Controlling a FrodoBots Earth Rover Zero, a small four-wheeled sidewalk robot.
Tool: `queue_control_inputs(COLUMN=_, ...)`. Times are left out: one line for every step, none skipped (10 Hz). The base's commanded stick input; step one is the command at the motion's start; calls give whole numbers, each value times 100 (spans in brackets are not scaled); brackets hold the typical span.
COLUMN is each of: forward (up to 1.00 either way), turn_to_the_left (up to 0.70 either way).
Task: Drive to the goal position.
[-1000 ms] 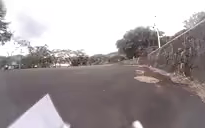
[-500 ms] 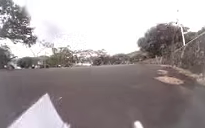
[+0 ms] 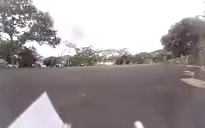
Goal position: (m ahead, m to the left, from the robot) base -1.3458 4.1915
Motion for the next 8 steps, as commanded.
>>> queue_control_inputs(forward=0, turn_to_the_left=100)
queue_control_inputs(forward=0, turn_to_the_left=100)
queue_control_inputs(forward=0, turn_to_the_left=100)
queue_control_inputs(forward=0, turn_to_the_left=100)
queue_control_inputs(forward=0, turn_to_the_left=100)
queue_control_inputs(forward=0, turn_to_the_left=100)
queue_control_inputs(forward=0, turn_to_the_left=100)
queue_control_inputs(forward=0, turn_to_the_left=100)
